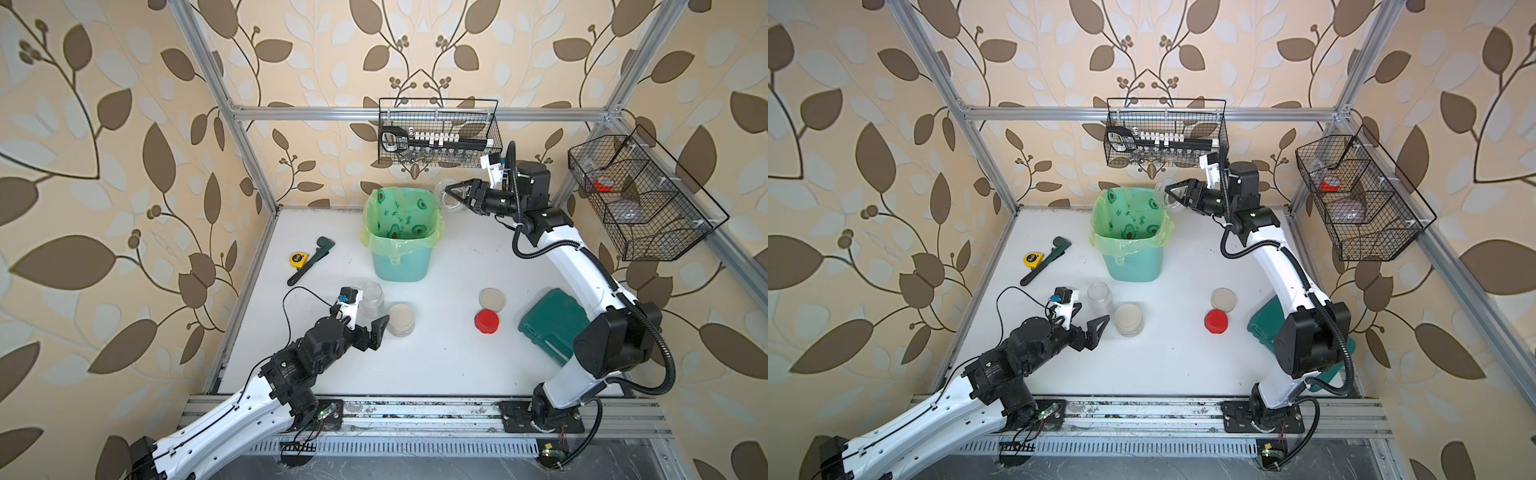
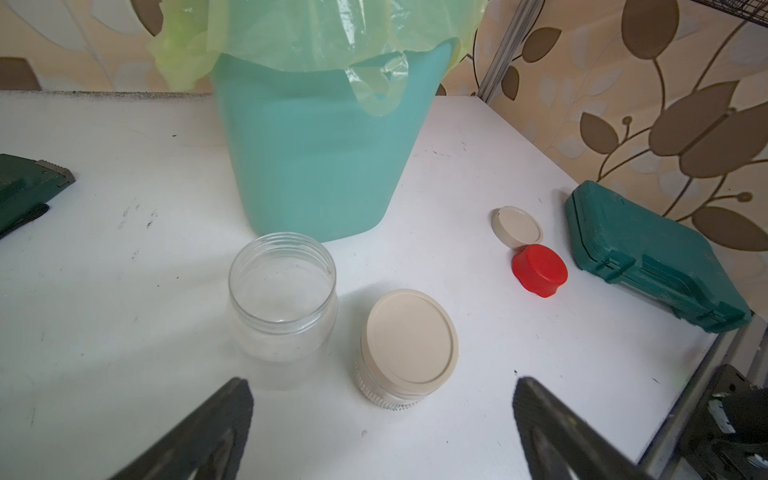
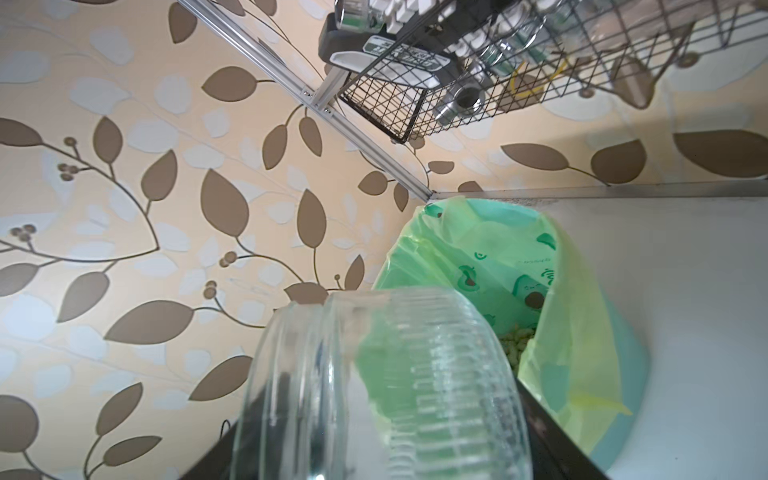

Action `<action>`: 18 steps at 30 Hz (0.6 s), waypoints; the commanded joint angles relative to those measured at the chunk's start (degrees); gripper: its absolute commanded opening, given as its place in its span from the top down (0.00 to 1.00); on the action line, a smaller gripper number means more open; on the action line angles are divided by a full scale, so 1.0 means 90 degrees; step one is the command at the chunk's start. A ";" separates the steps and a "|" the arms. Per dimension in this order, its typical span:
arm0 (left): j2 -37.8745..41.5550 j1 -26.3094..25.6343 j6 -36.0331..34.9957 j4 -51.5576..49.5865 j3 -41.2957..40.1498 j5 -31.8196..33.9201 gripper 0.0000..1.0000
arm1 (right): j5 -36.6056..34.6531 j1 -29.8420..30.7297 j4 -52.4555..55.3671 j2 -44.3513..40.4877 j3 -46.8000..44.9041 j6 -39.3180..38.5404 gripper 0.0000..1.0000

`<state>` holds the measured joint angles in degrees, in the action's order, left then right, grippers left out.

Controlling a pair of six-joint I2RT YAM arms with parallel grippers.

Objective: Empty moldy peanuts from jars
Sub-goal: Place the jar at the center of the board.

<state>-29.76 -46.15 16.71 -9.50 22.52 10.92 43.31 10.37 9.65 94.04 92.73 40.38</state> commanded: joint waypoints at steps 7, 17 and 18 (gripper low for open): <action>0.0102 -0.0009 -0.0013 0.0011 0.0251 0.0017 0.03 | 0.0217 -0.0170 -0.0589 -0.1987 -0.1570 0.0288 1.00; -0.0358 -0.0017 0.0405 0.1003 0.0446 -0.0817 0.10 | 0.0036 -0.0216 -0.0103 -0.3999 -0.3610 0.0049 1.00; -0.0392 -0.0019 0.0528 0.1182 0.0447 -0.0943 0.11 | -0.0073 -0.0216 0.0095 -0.4185 -0.3792 -0.0098 1.00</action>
<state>-32.64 -46.15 18.17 -6.02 24.03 6.96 44.34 8.60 8.36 60.10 62.17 41.93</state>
